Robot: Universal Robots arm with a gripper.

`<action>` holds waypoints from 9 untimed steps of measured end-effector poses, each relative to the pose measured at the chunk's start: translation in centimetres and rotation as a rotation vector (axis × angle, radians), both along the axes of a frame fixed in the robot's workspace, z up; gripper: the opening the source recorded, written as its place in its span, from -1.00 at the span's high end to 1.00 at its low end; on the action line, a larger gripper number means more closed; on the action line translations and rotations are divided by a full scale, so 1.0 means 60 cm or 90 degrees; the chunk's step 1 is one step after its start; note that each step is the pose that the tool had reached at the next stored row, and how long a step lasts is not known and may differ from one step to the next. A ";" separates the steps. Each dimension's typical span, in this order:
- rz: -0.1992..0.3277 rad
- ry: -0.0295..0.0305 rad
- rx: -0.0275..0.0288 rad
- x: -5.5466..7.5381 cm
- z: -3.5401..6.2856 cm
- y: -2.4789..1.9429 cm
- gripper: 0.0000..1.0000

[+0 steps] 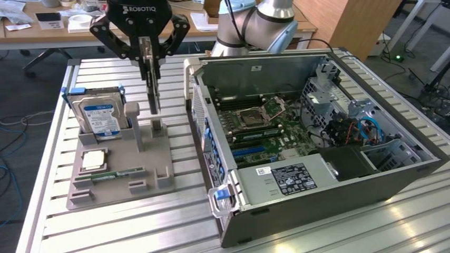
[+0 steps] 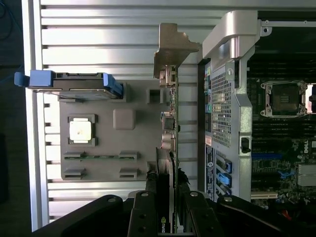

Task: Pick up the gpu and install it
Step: 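Pick up the gpu and move the gpu toward the slot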

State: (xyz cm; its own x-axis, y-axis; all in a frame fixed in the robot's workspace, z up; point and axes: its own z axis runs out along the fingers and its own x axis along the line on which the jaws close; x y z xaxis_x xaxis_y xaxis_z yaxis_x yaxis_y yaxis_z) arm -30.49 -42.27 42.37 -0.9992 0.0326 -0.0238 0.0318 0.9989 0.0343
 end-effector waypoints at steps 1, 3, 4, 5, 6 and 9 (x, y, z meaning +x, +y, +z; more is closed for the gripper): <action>0.000 0.0000 0.0001 0.003 0.000 0.0000 0.47; 0.000 -0.0001 0.0001 0.011 0.000 0.0000 0.47; 0.000 -0.0001 0.0001 0.015 0.000 0.0000 0.47; 0.000 -0.0001 0.0001 0.020 0.000 0.0000 0.47; 0.000 -0.0001 0.0001 0.024 0.000 0.0000 0.47; 0.000 0.0000 0.0000 0.037 0.000 0.0000 0.47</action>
